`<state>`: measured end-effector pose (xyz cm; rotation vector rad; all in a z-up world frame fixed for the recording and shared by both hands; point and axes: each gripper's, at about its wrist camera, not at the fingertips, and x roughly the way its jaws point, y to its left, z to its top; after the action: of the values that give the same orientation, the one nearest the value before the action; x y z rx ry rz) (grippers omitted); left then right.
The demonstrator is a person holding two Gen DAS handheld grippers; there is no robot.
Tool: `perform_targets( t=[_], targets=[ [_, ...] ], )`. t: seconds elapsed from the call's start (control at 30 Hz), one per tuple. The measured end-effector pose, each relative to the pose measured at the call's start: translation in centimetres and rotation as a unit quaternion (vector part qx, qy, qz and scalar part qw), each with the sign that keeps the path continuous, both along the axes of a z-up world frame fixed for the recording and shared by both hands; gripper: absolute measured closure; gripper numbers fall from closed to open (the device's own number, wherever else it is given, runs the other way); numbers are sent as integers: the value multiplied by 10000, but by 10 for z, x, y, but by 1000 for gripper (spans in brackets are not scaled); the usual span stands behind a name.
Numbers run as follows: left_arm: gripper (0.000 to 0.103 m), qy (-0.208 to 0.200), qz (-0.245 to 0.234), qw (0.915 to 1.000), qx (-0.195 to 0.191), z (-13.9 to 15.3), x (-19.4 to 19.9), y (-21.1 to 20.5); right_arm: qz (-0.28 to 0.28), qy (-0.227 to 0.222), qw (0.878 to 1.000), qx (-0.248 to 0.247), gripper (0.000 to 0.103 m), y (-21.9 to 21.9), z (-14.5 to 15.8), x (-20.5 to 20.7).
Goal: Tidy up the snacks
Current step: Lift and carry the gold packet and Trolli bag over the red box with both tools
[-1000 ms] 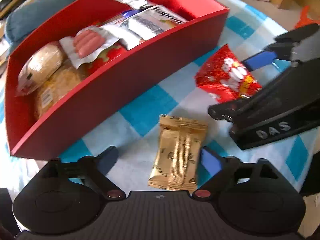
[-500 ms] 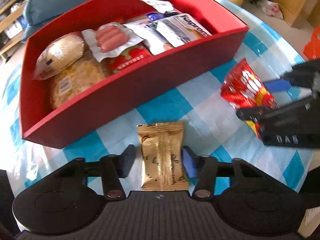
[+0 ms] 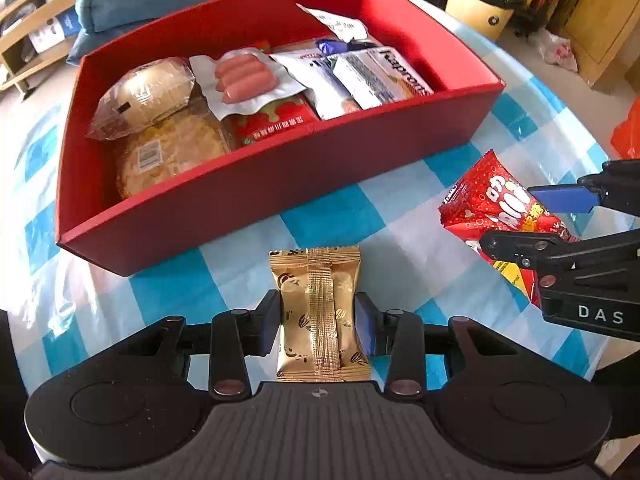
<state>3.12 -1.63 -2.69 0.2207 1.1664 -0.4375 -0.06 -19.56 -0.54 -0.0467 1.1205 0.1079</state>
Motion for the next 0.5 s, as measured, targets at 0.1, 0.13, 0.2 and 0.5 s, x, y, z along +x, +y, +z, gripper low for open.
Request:
perform_targets(
  t=[0.1,0.13,0.2,0.5],
  targets=[
    [56,-17,49,10000,-42,3,0,0,-69,-58,9999,52,58,-4,3,-1],
    [55,-32,45,10000,-45,3,0,-1,-75,-72,9999,58,58,-4,4,-1],
    [55,-59,61,10000,-51,5,0,-2,-86,-101,9999,71,58,-5,5,0],
    [55,-216,96,9997,-77,11,-3,-3,-138,-280,9994,140,58,-4,14,-3]
  ],
)
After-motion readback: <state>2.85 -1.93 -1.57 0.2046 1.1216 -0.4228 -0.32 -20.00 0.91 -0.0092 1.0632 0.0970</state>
